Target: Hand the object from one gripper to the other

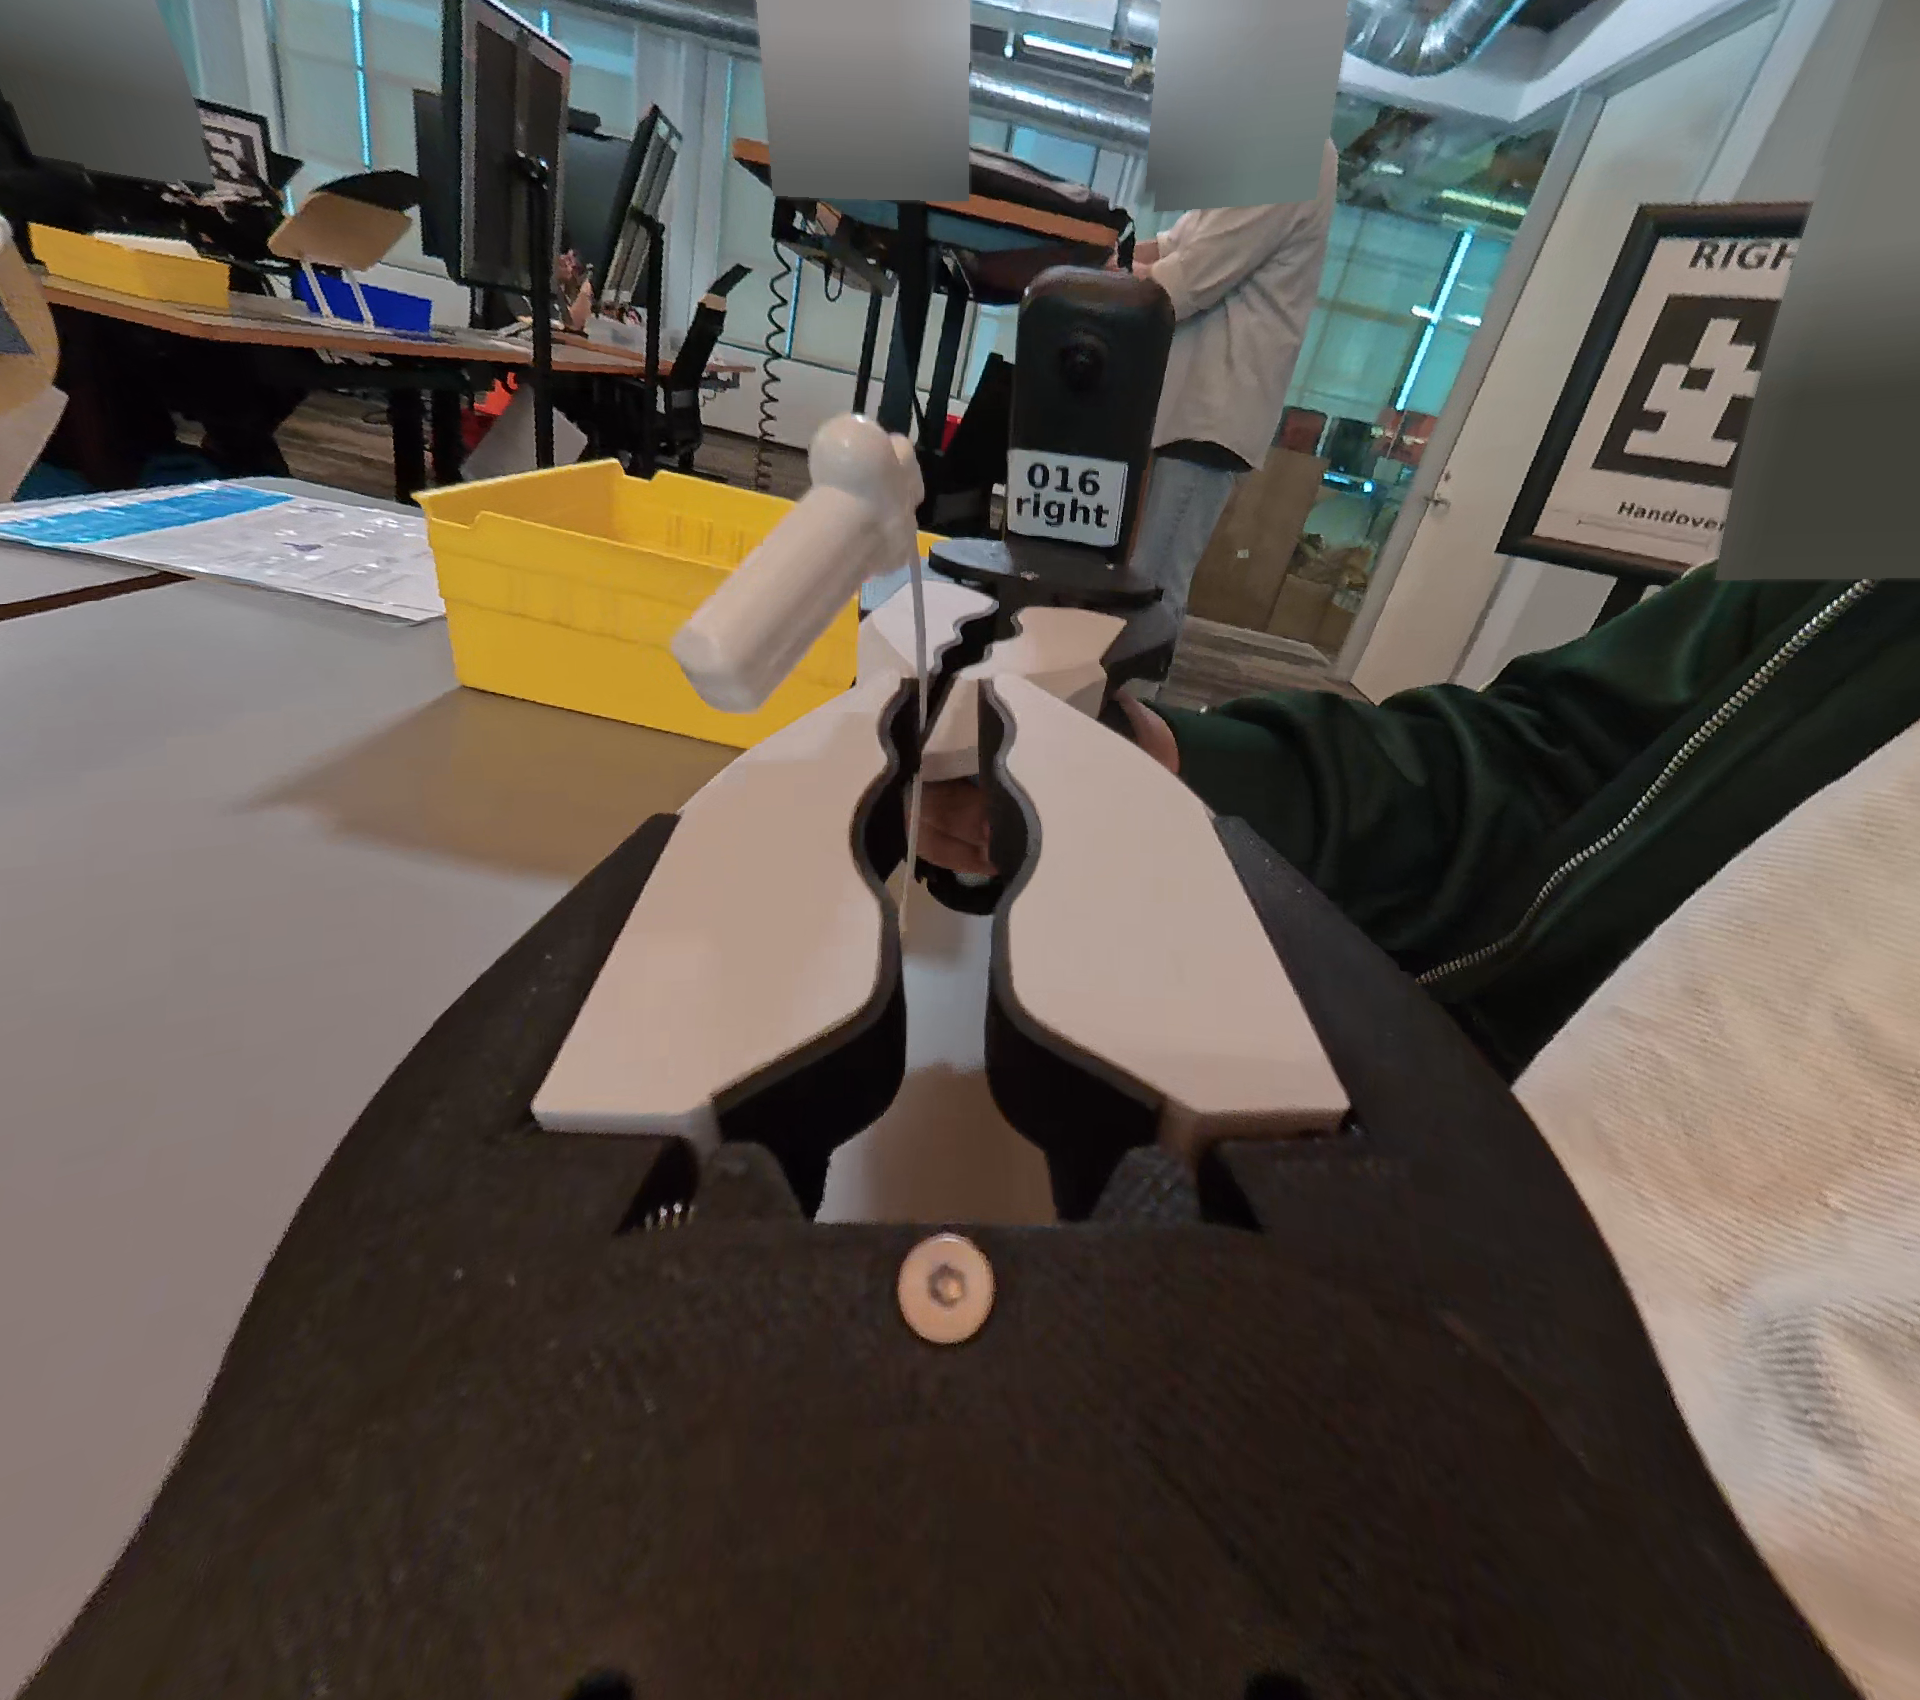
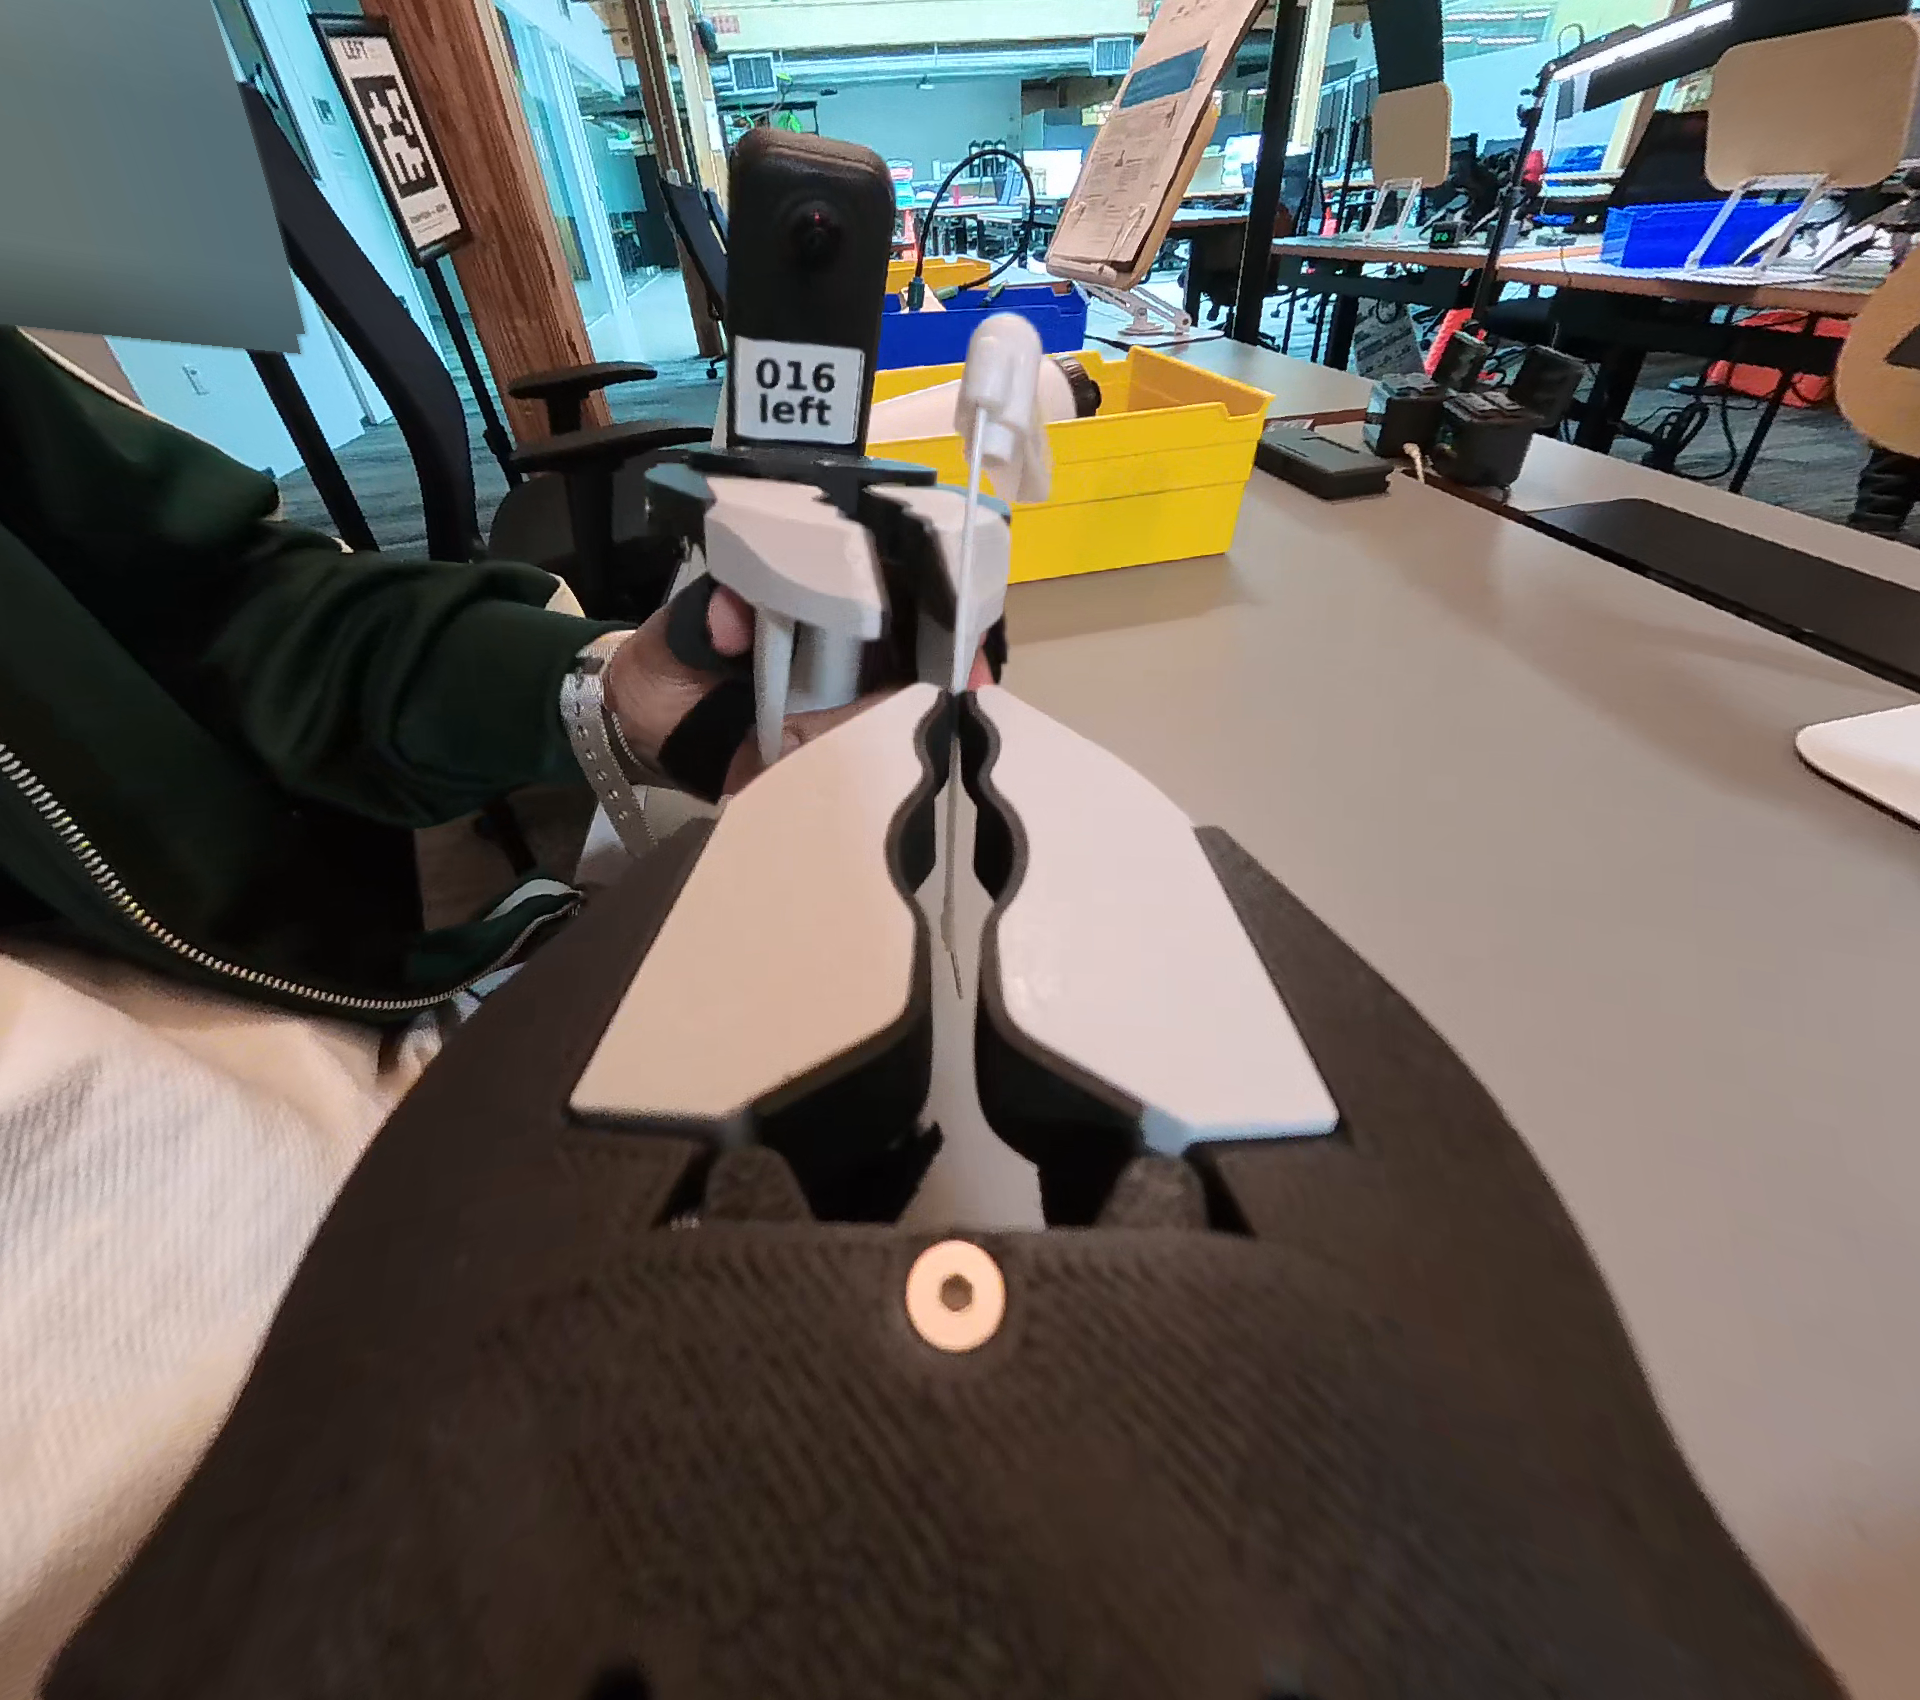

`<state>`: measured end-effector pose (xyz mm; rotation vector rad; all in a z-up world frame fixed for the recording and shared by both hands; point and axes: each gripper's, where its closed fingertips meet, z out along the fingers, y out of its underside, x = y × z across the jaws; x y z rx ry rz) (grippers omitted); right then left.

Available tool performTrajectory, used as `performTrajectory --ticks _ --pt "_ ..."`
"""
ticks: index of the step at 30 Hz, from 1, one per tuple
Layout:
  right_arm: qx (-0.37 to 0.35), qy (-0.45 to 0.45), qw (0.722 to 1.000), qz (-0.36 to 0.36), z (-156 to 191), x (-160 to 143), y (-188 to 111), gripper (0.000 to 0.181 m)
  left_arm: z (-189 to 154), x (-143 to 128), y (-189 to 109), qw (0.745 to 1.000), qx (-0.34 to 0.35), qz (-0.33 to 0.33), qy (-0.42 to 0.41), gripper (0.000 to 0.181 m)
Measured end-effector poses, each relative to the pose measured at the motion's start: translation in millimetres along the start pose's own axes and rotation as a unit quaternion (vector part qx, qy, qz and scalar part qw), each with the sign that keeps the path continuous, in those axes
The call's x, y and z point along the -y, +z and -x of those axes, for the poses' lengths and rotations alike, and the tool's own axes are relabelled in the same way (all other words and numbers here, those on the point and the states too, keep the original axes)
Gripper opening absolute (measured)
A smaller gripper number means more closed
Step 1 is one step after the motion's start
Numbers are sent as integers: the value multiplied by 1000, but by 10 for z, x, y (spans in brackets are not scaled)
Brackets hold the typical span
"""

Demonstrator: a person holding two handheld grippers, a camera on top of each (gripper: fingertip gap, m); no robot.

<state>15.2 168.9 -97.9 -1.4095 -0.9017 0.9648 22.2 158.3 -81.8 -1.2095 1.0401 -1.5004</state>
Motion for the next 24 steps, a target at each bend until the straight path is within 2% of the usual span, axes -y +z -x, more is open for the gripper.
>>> performTrajectory --ticks 6,8,13,15,24 --pt "16 12 1000 -1 62 -27 52 1 35 157 -56 998 -2 -53 -40 12" --pt "23 24 999 -11 91 -15 74 1 51 159 -57 995 -14 -64 -71 17" --pt "37 44 998 -28 136 12 104 1 -15 246 -97 987 -63 -99 -114 7" --pt "37 47 998 -28 133 3 108 1 -41 263 -107 986 -73 -100 -114 0" --pt "49 46 997 -26 187 -9 135 1 -42 169 -48 987 -73 -75 -122 7"
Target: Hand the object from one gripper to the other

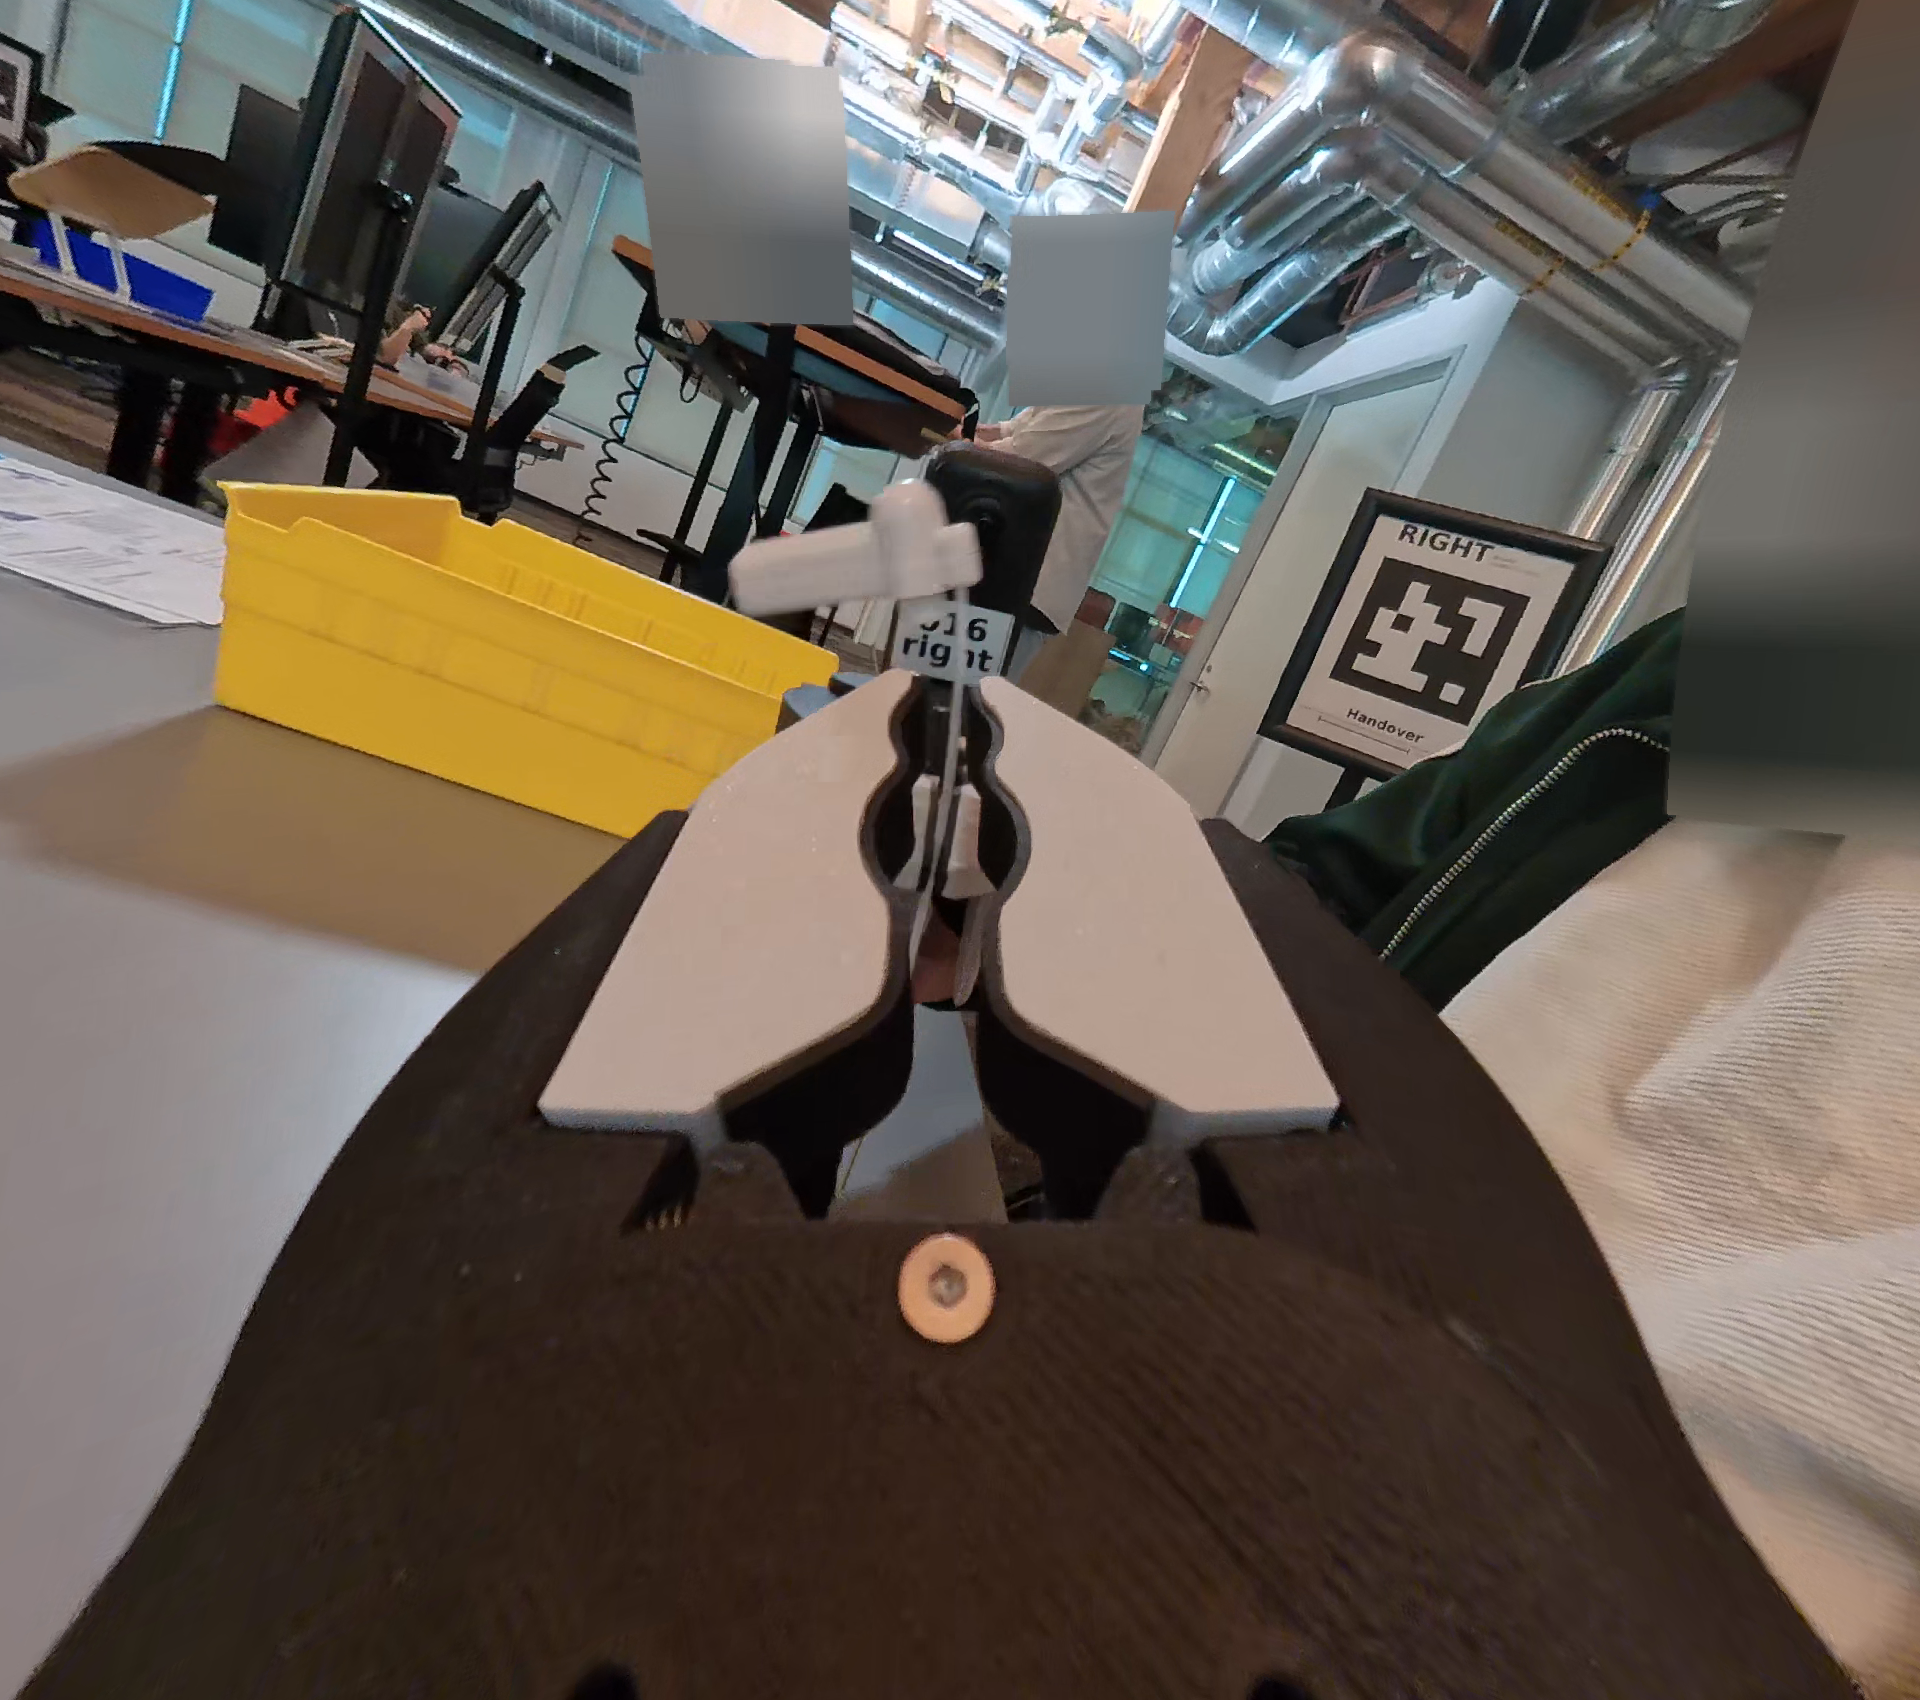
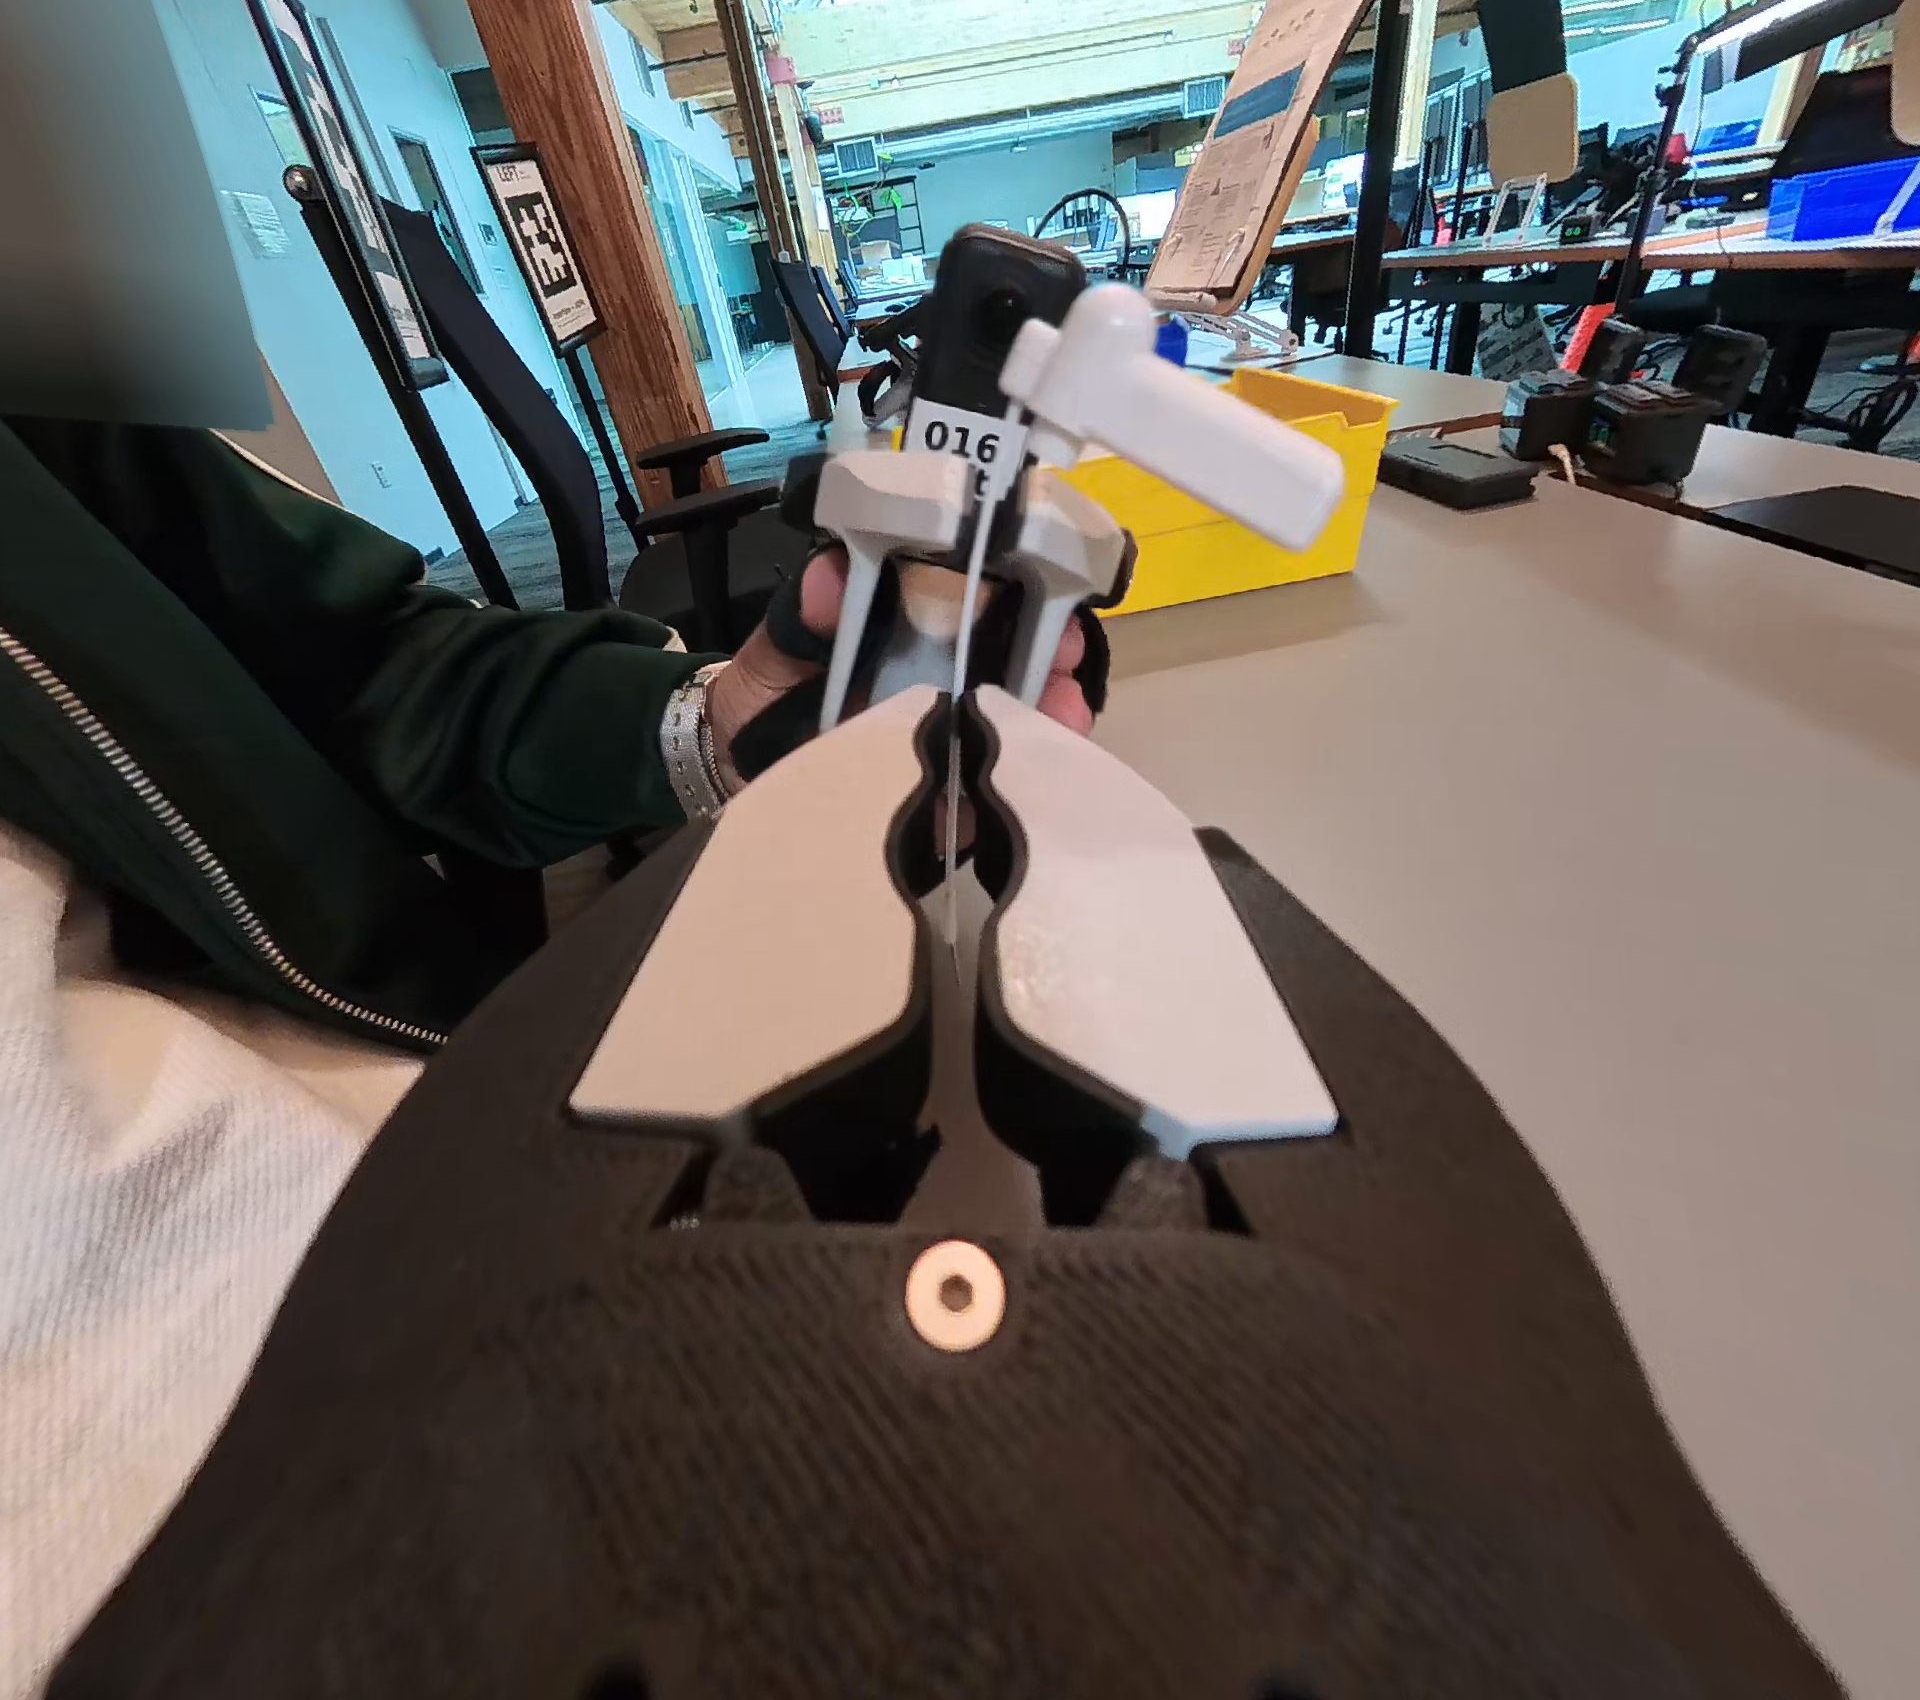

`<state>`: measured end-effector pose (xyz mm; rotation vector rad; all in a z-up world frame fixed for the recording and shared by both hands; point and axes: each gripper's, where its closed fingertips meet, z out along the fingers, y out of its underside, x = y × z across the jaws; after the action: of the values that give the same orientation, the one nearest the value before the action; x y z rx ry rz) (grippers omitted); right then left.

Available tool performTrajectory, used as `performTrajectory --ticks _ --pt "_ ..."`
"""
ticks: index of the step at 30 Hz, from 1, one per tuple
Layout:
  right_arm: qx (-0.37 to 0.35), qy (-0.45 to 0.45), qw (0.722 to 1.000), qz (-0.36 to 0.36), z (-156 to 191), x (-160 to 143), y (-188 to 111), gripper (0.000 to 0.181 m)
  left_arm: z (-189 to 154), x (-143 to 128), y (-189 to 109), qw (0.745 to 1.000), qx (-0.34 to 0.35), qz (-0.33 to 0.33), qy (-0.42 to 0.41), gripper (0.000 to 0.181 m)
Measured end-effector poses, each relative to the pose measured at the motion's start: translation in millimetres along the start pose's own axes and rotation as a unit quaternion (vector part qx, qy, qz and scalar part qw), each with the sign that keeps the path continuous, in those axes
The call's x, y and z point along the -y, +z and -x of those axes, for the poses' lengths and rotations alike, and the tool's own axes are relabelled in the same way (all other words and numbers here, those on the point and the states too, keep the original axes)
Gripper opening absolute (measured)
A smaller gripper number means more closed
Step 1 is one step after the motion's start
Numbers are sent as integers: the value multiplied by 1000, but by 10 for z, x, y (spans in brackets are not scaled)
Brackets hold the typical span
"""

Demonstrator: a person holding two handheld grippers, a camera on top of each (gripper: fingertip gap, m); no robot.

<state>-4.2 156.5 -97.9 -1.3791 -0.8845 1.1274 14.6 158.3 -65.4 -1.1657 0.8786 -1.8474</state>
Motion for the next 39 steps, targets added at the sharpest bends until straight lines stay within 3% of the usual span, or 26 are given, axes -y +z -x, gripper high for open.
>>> performTrajectory --ticks 11,14,17,31,39 --pt "-5 14 1000 -5 -56 -5 -31 3 22 -19 -18 999 17 16 36 2" --pt "-19 11 999 -26 -110 34 -38 33 33 -3 -30 999 20 13 37 2" --pt "-38 0 998 -40 -168 75 -73 42 59 -8 -48 999 26 19 42 2" --pt "-83 -31 991 -95 -179 325 -442 22 125 -347 160 986 42 122 108 2" --pt "-78 -11 995 -65 -134 241 -325 29 149 -434 215 979 62 140 137 2"
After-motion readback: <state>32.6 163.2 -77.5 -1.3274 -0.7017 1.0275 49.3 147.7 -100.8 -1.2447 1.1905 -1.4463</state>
